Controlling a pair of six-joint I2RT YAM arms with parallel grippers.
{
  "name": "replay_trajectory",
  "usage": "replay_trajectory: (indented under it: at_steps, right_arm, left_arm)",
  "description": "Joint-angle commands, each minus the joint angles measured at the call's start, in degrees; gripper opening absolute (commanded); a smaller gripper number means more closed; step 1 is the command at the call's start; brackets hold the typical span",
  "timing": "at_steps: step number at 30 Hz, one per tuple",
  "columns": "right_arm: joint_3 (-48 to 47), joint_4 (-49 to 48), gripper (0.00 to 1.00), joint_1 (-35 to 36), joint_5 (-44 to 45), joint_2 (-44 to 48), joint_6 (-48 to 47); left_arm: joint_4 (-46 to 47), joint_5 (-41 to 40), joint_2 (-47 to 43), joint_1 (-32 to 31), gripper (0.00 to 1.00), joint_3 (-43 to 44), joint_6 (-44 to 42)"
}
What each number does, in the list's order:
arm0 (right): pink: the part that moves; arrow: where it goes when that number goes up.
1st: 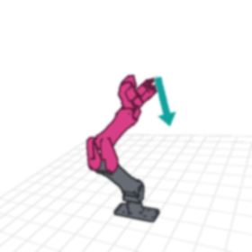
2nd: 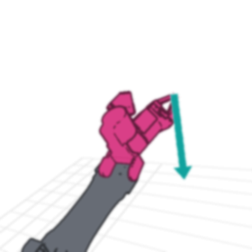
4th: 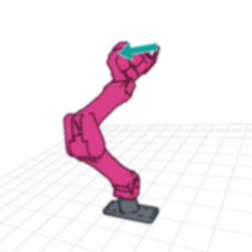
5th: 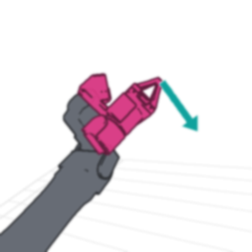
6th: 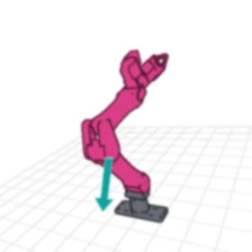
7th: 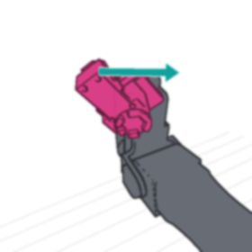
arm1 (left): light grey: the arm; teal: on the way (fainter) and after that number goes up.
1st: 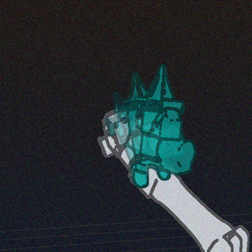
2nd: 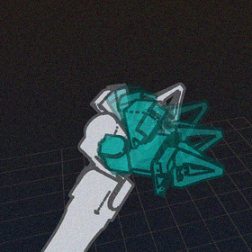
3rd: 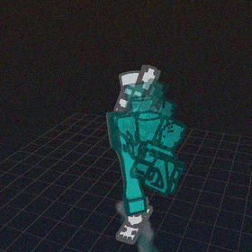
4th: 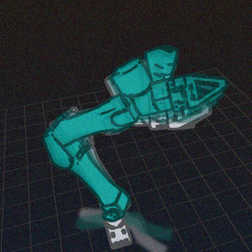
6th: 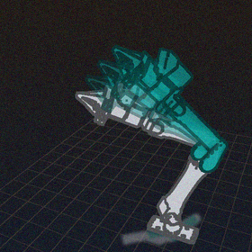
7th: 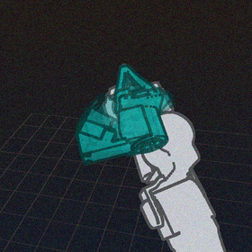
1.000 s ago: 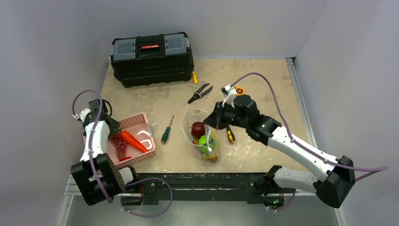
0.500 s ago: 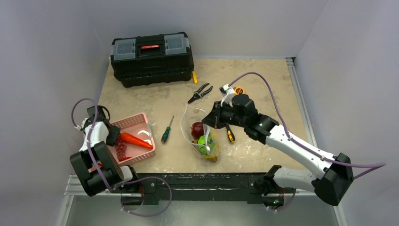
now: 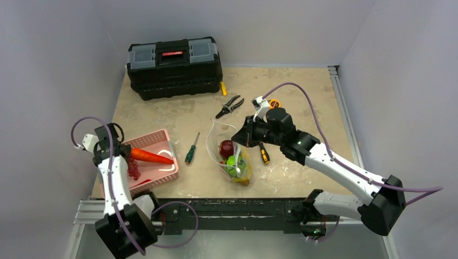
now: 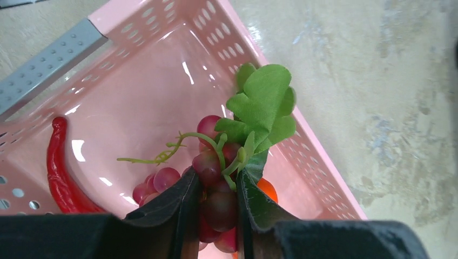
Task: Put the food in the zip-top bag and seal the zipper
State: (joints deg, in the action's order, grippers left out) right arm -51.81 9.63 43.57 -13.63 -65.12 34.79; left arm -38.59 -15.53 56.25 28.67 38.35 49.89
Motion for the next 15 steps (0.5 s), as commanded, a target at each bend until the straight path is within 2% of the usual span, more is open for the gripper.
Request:
replay_trajectory:
  at_steps: [1, 6, 10, 15]
  right_arm:
    - [-2.2, -1.6, 0.0, 0.1, -0.8, 1.2, -0.2]
    - [-2.1, -2.1, 0.0, 0.1, -0.8, 0.6, -0.2]
    - [-2.1, -2.5, 0.0, 0.1, -0.6, 0.7, 0.1]
    - [-2.0, -2.4, 0.0, 0.1, -0.7, 1.1, 0.3]
  left_arm:
    - [-3.3, -4.6, -6.9, -3.0, 0.02, 3.4, -1.9]
    - [-9.8, -10.0, -13.9, -9.5, 0.0, 11.1, -2.5]
    - [-14.0, -13.8, -17.3, -10.5, 0.0, 15.1, -2.4]
    - [-14.8, -9.1, -17.6, -10.7, 0.0, 12.8, -0.4]
